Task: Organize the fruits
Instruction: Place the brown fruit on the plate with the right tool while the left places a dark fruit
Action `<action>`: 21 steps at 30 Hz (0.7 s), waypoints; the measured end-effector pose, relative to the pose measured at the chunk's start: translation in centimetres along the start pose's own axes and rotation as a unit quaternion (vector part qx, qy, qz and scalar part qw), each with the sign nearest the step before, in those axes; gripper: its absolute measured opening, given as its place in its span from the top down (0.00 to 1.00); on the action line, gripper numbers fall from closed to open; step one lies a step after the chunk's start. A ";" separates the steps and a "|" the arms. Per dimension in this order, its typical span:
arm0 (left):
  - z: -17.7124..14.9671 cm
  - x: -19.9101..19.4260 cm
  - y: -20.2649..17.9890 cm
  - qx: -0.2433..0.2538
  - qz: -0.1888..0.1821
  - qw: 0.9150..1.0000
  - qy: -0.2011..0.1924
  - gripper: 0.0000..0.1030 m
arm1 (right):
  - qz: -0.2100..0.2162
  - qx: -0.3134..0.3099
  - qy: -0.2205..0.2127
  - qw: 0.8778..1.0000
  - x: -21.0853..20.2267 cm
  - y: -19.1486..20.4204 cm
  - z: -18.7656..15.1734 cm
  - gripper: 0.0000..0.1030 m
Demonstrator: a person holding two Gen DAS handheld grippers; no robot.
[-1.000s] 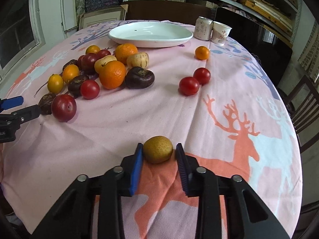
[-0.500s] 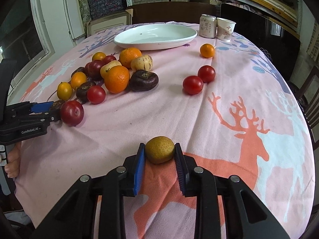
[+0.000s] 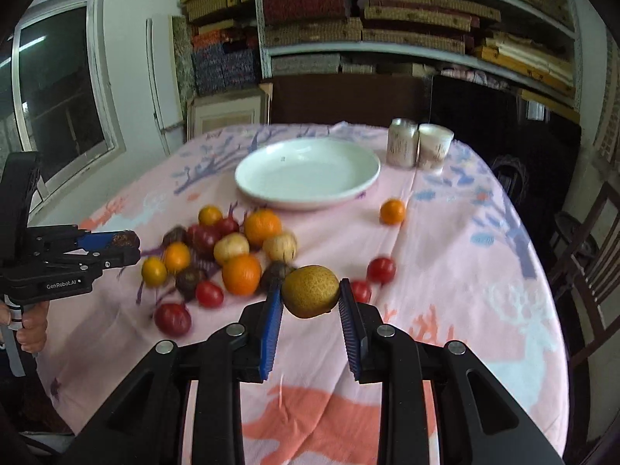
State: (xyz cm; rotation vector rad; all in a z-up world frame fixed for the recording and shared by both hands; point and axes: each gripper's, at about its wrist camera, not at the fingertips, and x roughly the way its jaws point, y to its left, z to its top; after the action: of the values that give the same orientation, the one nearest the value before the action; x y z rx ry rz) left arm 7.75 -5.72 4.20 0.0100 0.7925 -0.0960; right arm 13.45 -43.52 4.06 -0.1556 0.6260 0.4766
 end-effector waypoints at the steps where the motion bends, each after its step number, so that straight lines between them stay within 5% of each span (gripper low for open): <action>1: 1.2 0.1 0.4 -0.005 0.002 1.000 -0.010 0.61 | -0.012 -0.003 -0.013 1.000 0.1 0.0 1.1 0.72; 6: 6.9 4.6 1.1 -0.011 -0.006 1.000 -0.004 0.61 | -0.013 -0.032 -0.049 0.998 4.3 0.8 6.0 0.72; 12: 12.1 12.8 0.8 0.001 0.000 1.000 0.030 0.61 | -0.006 -0.017 0.015 1.000 14.1 1.3 8.9 0.72; 18: 13.5 18.5 0.7 0.002 0.006 0.998 0.059 0.61 | -0.015 0.004 0.080 0.997 21.0 1.0 9.1 0.71; 19: 13.5 18.9 0.6 0.005 0.013 0.998 0.056 0.61 | -0.014 0.004 0.086 0.996 21.7 0.9 9.1 0.70; 20: 13.5 19.0 0.5 0.007 0.016 0.999 0.048 0.60 | -0.015 0.005 0.089 0.996 22.0 1.0 9.1 0.57; 21: 13.5 19.0 0.4 0.009 0.016 0.999 0.040 0.48 | -0.021 0.004 0.090 0.996 22.1 1.0 9.2 0.49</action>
State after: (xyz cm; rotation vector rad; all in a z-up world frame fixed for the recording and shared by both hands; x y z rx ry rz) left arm 30.60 -7.46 0.16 0.0440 0.8702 -0.0733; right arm 33.38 -31.62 -1.72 -0.2059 0.7985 0.4221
